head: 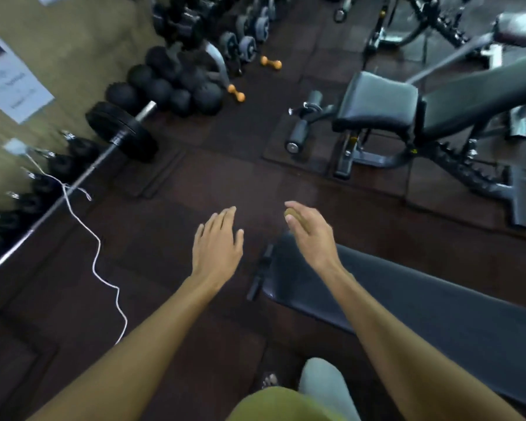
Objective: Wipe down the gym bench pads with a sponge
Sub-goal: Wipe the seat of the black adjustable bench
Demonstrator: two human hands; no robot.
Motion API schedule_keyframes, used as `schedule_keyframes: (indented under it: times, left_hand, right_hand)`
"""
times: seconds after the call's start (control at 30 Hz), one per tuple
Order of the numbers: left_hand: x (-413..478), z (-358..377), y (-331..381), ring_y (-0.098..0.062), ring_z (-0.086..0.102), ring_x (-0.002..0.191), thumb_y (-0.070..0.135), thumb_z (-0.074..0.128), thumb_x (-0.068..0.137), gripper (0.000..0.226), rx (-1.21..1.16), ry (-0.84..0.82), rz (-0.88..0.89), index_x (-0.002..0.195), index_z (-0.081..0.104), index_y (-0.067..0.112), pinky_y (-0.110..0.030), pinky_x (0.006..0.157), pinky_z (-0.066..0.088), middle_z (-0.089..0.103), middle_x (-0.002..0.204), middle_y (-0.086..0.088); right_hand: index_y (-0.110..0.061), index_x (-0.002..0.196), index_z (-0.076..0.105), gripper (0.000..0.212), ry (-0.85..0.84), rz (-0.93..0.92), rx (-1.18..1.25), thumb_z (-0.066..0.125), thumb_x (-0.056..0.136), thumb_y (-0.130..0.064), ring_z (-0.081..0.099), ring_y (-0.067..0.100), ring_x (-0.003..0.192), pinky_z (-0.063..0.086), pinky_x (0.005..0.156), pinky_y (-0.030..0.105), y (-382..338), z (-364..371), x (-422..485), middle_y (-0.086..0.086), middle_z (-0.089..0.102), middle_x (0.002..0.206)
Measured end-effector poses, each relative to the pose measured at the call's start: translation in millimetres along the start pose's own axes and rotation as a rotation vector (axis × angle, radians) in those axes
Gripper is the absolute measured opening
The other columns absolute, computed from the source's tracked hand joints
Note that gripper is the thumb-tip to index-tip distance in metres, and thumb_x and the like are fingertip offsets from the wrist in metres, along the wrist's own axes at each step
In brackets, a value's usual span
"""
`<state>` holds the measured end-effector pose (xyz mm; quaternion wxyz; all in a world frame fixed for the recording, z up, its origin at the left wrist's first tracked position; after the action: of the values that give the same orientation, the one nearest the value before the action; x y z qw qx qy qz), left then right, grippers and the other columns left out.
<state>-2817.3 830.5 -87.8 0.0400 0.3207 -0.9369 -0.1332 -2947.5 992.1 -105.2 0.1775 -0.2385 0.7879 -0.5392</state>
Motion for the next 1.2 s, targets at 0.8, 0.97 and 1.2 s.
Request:
schedule_keyframes:
  times: [0.8, 0.97, 1.2]
  left_hand:
    - [405, -54, -89, -0.016, 0.03, 0.144, 0.035, 0.041, 0.101, 0.052, -0.009, -0.149, 0.225, 0.15, 0.033, 0.019, -0.043, 0.119, 0.025, 0.035, 0.156, 0.002]
    - [507, -33, -11, -0.017, 0.033, 0.143, 0.034, 0.043, 0.101, 0.051, -0.016, -0.182, 0.402, 0.149, 0.035, 0.019, -0.043, 0.117, 0.028, 0.038, 0.154, 0.002]
    - [638, 25, 120, -0.018, 0.038, 0.14, 0.034, 0.045, 0.099, 0.051, -0.009, -0.247, 0.673, 0.147, 0.037, 0.019, -0.043, 0.114, 0.032, 0.042, 0.151, 0.001]
  right_hand:
    - [-0.036, 0.118, 0.068, 0.025, 0.257, 0.173, 0.175, 0.064, 0.096, -0.025, 0.063, -0.003, 0.101, 0.045, 0.089, 0.01, -61, 134, 350, -0.011, 0.068, 0.108]
    - [-0.031, 0.122, 0.066, 0.026, 0.397, 0.214, 0.123, 0.062, 0.097, -0.026, 0.059, -0.008, 0.104, 0.041, 0.084, 0.001, -43, 74, 418, -0.013, 0.065, 0.112]
    - [-0.023, 0.122, 0.068, 0.026, 0.647, 0.267, 0.097, 0.064, 0.096, -0.022, 0.062, -0.008, 0.105, 0.047, 0.096, 0.014, -2, -27, 518, -0.009, 0.067, 0.114]
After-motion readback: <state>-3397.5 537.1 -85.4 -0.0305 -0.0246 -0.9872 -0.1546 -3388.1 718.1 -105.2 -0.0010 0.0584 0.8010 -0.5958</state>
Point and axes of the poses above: each hand's wrist, its own x-axis towards the middle knuckle, its own z-axis out of the palm, y = z × x, the point moved 10 cm from there along x, towards the middle knuckle
